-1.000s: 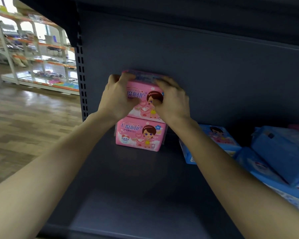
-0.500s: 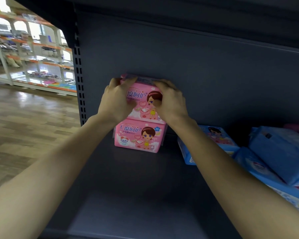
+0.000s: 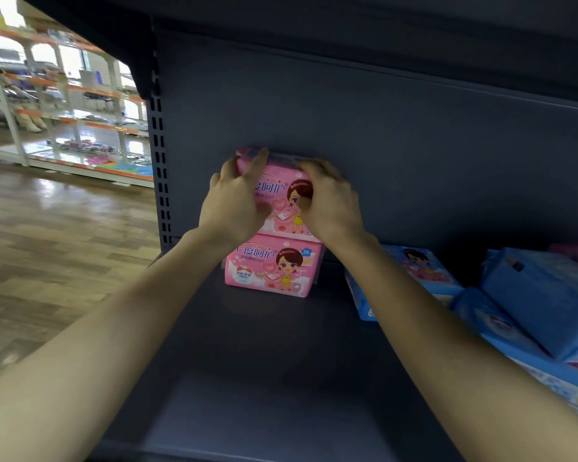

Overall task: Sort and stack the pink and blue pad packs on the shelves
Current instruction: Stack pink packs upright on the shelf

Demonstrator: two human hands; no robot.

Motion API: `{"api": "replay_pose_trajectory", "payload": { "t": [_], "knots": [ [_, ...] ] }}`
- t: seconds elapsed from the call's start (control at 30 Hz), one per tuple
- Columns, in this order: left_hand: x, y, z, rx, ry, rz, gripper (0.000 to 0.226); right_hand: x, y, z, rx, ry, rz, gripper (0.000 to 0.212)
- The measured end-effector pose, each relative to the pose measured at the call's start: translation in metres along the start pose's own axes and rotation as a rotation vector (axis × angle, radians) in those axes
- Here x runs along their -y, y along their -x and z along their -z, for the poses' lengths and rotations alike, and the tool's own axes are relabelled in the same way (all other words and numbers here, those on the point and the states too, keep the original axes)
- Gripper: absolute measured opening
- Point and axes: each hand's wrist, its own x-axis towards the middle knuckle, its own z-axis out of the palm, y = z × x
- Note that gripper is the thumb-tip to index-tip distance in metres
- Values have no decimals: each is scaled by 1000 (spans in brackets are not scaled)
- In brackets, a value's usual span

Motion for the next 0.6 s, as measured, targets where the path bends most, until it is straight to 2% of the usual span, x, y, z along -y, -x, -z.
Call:
{"api": "replay_pose_trajectory", "payload": {
  "t": [0.2, 0.4, 0.6],
  "knots": [
    [-5, 3, 11, 112, -31, 32, 87, 3, 0, 5, 36, 51, -59, 55],
    [-3, 15, 12, 145, 127, 178, 102, 2, 13, 19, 95, -107, -273, 71],
    [-1, 18, 9, 200, 191, 189, 109, 7, 22, 14, 162, -52, -290, 83]
  ]
}}
